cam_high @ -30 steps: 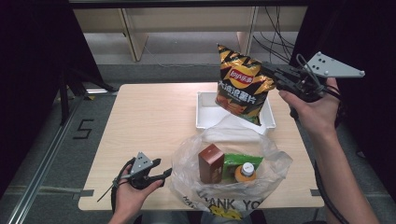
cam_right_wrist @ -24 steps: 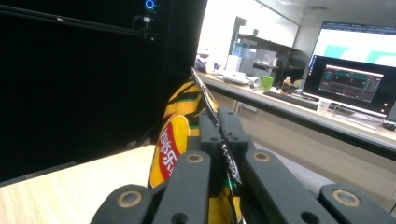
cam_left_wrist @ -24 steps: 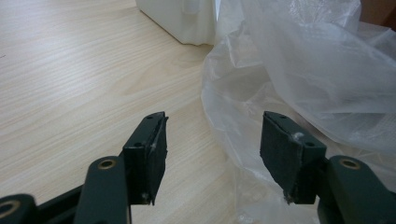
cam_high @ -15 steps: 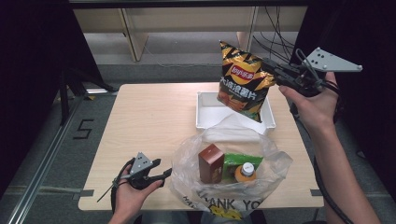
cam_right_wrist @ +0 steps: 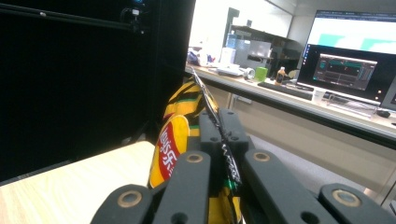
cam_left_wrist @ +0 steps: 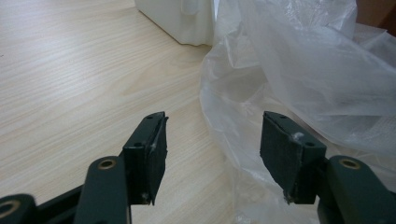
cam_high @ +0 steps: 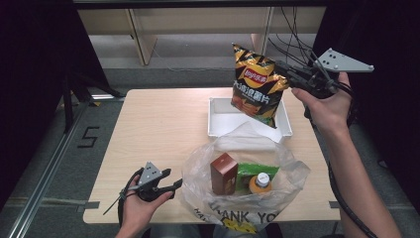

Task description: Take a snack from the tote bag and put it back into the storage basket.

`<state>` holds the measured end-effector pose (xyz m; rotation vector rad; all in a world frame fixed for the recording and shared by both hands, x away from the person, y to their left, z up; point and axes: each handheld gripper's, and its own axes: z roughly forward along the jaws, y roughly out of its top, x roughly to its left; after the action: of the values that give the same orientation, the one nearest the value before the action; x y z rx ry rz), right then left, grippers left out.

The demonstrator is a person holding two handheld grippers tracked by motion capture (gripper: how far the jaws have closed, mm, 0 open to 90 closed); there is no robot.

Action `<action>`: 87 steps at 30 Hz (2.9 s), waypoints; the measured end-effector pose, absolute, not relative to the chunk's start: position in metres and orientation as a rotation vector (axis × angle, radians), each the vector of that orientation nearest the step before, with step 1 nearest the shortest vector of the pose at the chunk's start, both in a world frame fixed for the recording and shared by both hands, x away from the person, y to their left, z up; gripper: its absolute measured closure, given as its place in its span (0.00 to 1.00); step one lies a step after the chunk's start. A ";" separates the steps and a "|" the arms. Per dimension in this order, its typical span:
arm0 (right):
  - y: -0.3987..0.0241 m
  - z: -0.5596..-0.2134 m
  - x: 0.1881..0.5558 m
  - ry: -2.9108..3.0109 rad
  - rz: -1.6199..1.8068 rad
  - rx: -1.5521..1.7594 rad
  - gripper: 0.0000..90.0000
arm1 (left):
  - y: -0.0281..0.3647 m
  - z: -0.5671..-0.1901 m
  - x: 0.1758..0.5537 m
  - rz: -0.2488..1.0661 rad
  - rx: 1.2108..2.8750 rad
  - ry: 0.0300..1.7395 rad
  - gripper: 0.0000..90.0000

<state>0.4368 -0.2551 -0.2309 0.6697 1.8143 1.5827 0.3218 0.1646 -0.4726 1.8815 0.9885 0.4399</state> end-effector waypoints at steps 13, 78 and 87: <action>-0.255 -0.240 0.449 1.818 1.563 0.710 1.00 | 0.166 -0.471 0.321 0.452 1.870 0.990 0.45; -0.242 -0.303 0.516 1.902 1.463 0.919 1.00 | 0.169 -0.470 0.321 0.462 1.868 0.984 0.45; -0.242 -0.316 0.525 1.919 1.433 0.929 1.00 | 0.168 -0.470 0.322 0.457 1.873 0.986 0.45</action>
<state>0.5254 -0.2419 -0.3162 0.9294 1.9188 1.4330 0.3216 0.1681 -0.4700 1.8728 0.9860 0.4567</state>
